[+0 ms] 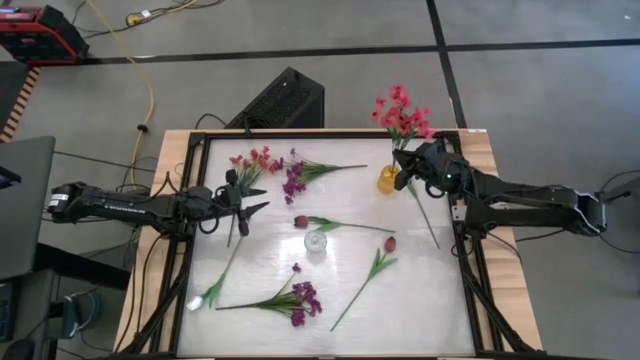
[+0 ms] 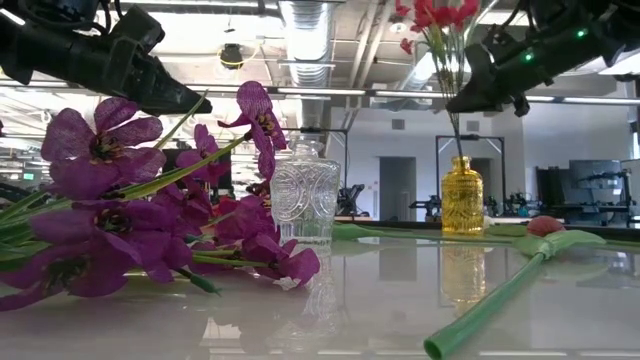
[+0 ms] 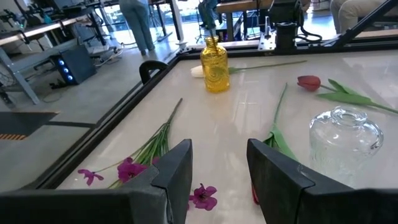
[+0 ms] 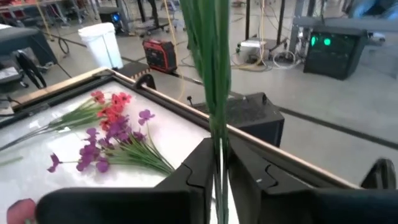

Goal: Sort flowers into vase by color
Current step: Put the bottom pink flowers into the transparent vase, then put the bottom pink flowers into the yellow vase

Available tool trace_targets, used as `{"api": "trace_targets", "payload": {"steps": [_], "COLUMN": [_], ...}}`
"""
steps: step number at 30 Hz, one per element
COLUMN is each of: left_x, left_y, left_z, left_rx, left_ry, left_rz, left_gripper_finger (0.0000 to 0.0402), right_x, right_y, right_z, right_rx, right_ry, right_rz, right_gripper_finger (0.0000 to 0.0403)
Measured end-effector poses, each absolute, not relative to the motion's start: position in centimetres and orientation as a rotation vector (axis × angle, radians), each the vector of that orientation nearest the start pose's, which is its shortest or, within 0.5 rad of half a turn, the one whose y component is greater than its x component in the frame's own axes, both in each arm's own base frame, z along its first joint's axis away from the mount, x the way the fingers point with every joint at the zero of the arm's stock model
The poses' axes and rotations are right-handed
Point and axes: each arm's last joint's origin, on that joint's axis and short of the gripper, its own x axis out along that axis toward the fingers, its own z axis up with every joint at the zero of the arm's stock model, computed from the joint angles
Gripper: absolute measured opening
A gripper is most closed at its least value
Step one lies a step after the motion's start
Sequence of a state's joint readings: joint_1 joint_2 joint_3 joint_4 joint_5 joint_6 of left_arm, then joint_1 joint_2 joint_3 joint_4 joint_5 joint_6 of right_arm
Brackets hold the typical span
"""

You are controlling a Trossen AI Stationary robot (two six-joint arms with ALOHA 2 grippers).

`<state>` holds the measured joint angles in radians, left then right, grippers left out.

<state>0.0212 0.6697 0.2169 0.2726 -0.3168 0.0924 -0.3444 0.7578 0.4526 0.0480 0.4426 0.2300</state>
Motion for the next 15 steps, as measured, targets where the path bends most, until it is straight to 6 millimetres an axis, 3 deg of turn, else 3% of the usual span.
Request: {"api": "trace_targets", "payload": {"steps": [7,15], "left_x": [15.3,15.3], "left_y": [1.2,1.2], "left_z": [19.6,19.5], "left_rx": [0.12,0.123], "left_ry": [0.21,0.222], "left_rz": [0.328,0.329], "left_gripper_finger": [0.0144,0.0144], "right_x": [15.2,14.7], "right_y": [-6.8,-6.2], "right_z": [23.9,26.5], "right_rx": [0.29,0.373], "right_ry": [0.265,0.446], "right_rz": [-0.831,-0.695], "right_gripper_finger": [0.0148,0.0223]}}
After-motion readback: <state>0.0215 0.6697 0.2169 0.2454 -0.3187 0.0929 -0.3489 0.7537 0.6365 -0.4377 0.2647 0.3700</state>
